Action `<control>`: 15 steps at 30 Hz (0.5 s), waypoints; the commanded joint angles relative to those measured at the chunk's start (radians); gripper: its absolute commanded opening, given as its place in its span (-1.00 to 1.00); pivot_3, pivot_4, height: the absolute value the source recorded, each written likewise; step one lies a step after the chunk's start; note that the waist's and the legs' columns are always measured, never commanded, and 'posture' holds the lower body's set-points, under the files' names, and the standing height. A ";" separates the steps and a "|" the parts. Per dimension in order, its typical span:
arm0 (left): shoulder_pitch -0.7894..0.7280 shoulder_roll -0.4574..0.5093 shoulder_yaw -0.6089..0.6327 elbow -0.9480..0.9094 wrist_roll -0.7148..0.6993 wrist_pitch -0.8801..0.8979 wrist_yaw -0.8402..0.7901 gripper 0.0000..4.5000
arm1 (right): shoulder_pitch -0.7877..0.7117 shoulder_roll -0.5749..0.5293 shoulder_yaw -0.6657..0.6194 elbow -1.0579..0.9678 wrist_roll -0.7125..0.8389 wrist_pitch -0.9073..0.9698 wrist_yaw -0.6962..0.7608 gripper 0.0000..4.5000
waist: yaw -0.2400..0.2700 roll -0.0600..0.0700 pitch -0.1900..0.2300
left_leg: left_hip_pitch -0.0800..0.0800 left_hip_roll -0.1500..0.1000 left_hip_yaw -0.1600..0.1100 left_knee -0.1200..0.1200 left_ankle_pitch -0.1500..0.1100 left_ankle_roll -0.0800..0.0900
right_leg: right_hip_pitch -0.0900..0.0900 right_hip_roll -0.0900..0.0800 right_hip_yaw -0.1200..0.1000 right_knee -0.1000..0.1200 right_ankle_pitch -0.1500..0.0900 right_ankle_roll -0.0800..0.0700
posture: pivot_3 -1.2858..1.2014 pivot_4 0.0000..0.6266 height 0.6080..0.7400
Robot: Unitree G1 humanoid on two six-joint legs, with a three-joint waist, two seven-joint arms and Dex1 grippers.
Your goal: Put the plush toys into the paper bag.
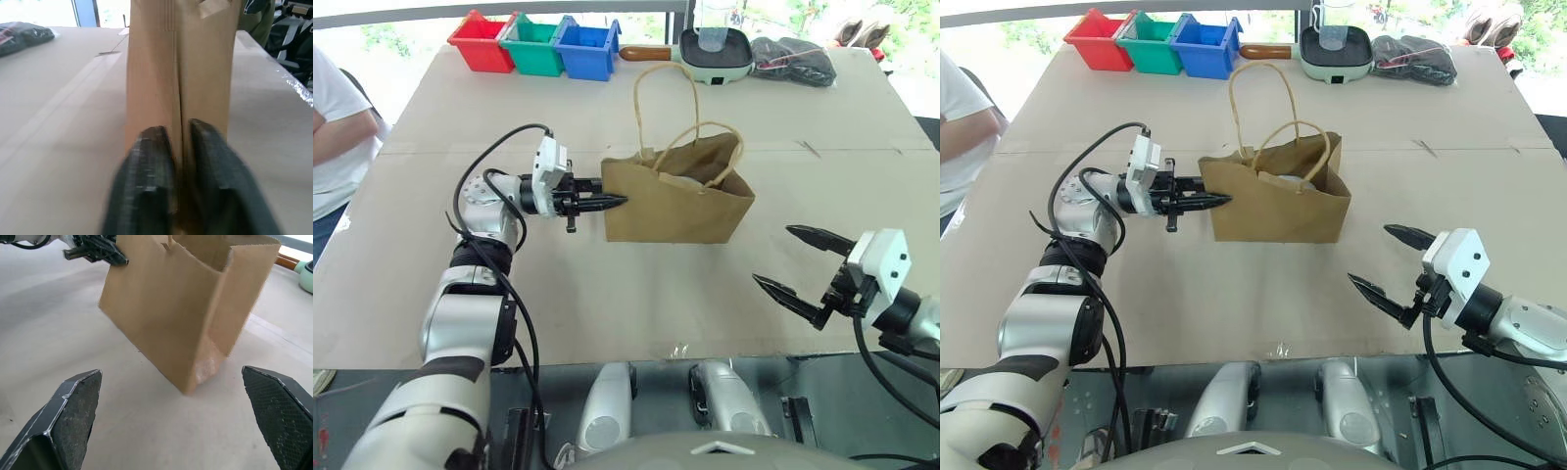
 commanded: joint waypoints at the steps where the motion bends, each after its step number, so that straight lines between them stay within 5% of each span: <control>1: 0.071 0.053 0.051 -0.189 -0.050 0.157 0.035 0.36 | 0.014 -0.017 -0.069 0.008 0.013 -0.042 0.034 1.00 | -0.004 0.000 0.000 | 0.000 0.000 0.000 0.000 0.000 0.000 | 0.000 0.000 0.000 0.000 0.000 0.000 | 0.03 -0.52 1.00; 2: 0.121 0.078 0.063 -0.275 -0.061 0.220 0.065 0.54 | 0.015 -0.021 -0.080 0.019 0.020 -0.048 0.046 1.00 | -0.006 0.000 0.000 | 0.000 0.000 0.000 0.000 0.000 0.000 | 0.000 0.000 0.000 0.000 0.000 0.000 | 0.03 -0.52 1.00; 8: 0.484 0.214 0.202 -0.796 -0.153 0.525 0.286 0.54 | 0.056 -0.054 -0.174 0.098 0.043 -0.090 0.150 1.00 | -0.018 0.000 0.000 | 0.001 0.002 0.000 -0.001 0.000 0.000 | 0.000 -0.001 0.000 0.000 0.000 0.000 | 0.03 -0.52 1.00; 15: 0.965 0.238 0.449 -1.301 -0.285 0.736 0.503 0.54 | 0.131 -0.106 -0.283 0.209 0.017 -0.145 0.262 1.00 | 0.003 0.001 0.000 | 0.007 0.002 0.002 -0.003 0.000 0.000 | 0.005 -0.004 0.001 -0.001 0.000 0.000 | 0.03 -0.52 1.00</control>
